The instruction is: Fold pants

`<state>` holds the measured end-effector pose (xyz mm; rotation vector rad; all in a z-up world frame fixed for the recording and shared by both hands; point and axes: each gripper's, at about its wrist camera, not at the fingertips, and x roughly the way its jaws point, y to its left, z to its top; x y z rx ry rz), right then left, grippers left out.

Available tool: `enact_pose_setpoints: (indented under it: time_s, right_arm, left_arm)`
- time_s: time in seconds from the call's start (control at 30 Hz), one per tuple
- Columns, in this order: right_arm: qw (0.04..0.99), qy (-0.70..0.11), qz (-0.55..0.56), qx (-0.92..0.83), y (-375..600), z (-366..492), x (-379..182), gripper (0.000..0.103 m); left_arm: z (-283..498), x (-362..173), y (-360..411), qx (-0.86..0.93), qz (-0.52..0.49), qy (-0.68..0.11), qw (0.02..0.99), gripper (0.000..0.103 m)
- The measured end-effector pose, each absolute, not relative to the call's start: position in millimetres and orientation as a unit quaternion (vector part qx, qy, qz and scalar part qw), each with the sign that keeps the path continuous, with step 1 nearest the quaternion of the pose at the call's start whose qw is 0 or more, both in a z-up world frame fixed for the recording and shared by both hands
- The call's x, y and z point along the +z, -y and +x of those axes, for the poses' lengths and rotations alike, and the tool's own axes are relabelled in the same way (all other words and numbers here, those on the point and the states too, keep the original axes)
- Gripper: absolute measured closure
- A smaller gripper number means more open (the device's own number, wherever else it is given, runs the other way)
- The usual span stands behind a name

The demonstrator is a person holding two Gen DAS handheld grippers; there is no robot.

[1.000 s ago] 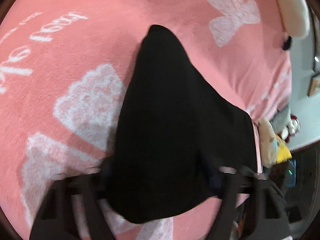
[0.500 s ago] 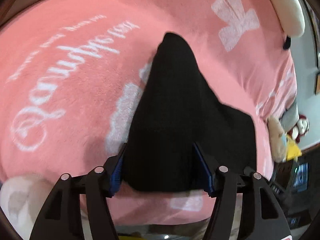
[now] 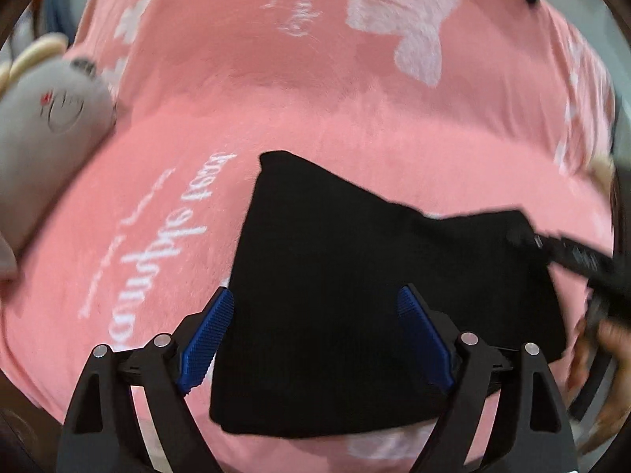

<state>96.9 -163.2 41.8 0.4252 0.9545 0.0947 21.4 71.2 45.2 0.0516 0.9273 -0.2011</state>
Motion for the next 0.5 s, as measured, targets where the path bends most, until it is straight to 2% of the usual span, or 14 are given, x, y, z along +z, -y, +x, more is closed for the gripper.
enact_pose_setpoints:
  time_s: [0.03,0.1,0.17,0.23,0.27,0.33,0.5]
  right_arm:
    - [0.868,-0.452,0.198,0.055,159.9,97.9,47.2,0.095]
    - [0.880,-0.420,0.202,0.090,154.2,89.3,72.1,0.095]
    - [0.902,-0.393,0.161,0.077,146.4,81.3,89.1,0.095]
    - [0.901,-0.410,0.132,0.053,146.9,89.0,76.1,0.090]
    - [0.886,-0.448,0.116,0.036,149.6,101.2,52.0,0.086]
    - [0.875,-0.457,0.157,0.035,161.2,99.9,34.2,0.085]
    - [0.902,-0.375,0.210,0.046,163.5,44.7,83.9,0.084]
  left_arm:
    - [22.4,41.2,-65.9,-0.089,0.042,-0.446,0.890,0.020]
    - [23.1,34.2,-60.9,-0.082,0.062,-0.447,0.889,0.019]
    - [23.9,29.2,-59.9,-0.078,0.074,-0.447,0.888,0.018]
    - [25.0,23.4,-57.2,-0.069,0.090,-0.446,0.888,0.017]
    - [25.3,21.7,-56.3,-0.067,0.092,-0.446,0.888,0.017]
    - [25.1,18.7,-55.1,-0.068,0.094,-0.448,0.886,0.017]
    - [19.4,18.4,-56.1,-0.062,0.112,-0.443,0.887,0.017]
